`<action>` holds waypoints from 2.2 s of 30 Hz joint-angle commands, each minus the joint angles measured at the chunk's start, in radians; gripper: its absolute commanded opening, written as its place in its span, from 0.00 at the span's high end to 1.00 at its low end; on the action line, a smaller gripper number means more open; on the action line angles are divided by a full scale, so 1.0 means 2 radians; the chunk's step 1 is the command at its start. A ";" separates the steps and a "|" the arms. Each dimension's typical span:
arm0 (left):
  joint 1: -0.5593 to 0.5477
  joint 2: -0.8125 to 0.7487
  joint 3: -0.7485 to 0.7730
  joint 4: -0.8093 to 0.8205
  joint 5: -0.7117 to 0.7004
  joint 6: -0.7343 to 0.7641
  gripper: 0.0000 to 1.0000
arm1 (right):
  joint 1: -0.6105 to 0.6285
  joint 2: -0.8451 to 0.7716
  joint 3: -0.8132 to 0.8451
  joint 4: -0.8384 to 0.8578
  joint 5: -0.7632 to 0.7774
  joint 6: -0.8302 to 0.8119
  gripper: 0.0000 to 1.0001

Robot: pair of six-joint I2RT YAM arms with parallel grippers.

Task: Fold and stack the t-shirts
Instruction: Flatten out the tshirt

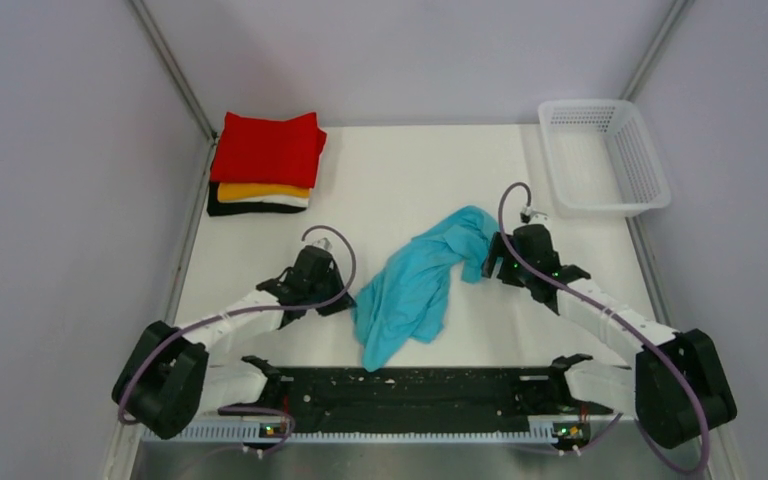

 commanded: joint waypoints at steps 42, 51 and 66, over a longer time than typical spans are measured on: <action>-0.003 -0.360 0.507 -0.151 -0.156 0.194 1.00 | 0.023 -0.198 0.583 -0.114 -0.204 -0.078 1.00; 0.004 -0.272 0.585 -0.159 -0.216 0.224 1.00 | 0.023 -0.177 0.615 -0.103 -0.152 -0.084 1.00; 0.130 0.171 0.523 -0.121 -0.420 0.196 1.00 | 0.015 0.059 0.361 0.024 0.096 -0.113 0.97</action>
